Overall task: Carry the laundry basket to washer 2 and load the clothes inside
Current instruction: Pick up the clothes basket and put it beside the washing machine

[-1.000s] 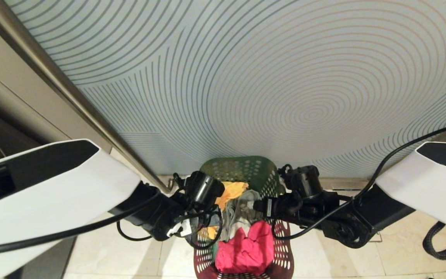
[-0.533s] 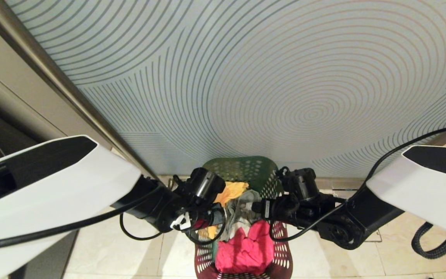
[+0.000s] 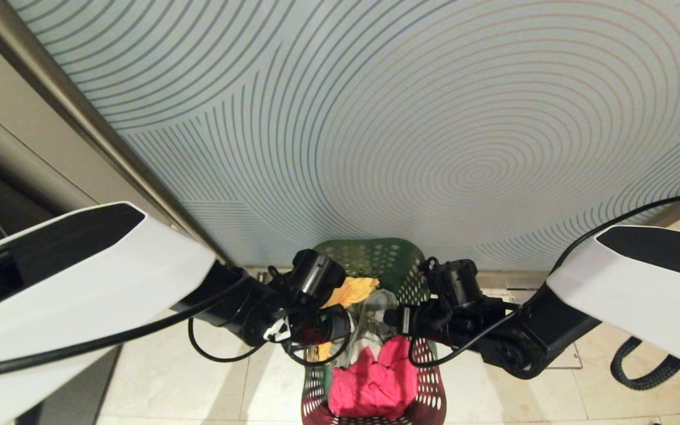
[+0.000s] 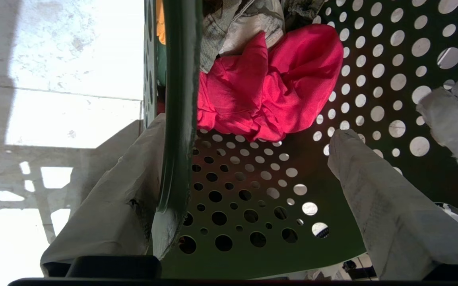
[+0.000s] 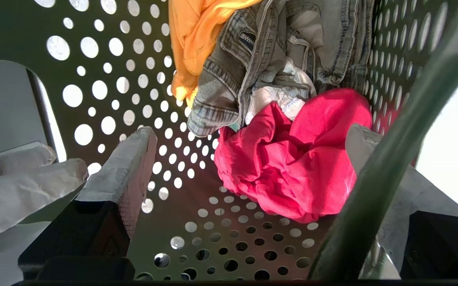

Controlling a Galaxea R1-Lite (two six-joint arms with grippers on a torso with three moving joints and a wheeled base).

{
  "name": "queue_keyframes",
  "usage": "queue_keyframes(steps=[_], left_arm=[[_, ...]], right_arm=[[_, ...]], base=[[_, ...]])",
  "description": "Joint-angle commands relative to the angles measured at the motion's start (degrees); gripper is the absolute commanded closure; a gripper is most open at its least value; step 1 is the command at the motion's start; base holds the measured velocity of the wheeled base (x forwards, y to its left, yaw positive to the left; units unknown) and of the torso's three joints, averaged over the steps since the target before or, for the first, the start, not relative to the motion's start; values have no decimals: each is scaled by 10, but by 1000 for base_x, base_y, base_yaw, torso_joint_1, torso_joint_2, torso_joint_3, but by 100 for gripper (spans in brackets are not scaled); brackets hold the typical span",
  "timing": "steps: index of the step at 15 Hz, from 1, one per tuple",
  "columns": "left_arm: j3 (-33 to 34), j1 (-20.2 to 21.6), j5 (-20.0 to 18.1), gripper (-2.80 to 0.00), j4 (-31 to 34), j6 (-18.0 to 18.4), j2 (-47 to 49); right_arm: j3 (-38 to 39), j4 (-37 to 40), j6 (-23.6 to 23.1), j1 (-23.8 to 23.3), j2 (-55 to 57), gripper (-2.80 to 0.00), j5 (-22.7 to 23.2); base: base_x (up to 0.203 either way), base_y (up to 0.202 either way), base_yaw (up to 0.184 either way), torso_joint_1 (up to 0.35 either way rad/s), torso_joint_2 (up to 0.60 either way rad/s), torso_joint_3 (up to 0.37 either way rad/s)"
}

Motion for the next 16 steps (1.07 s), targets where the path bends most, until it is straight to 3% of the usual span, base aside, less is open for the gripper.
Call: queue_keyframes(steps=[1, 16], left_arm=[[-2, 0, 0, -280, -1, -4, 6], [-25, 0, 0, -280, -3, -5, 37]], right_arm=[[-5, -2, 2, 0, 7, -280, 0], [-12, -3, 4, -4, 10, -280, -1]], base=[[0, 0, 0, 0, 0, 0], [0, 0, 0, 0, 0, 0]])
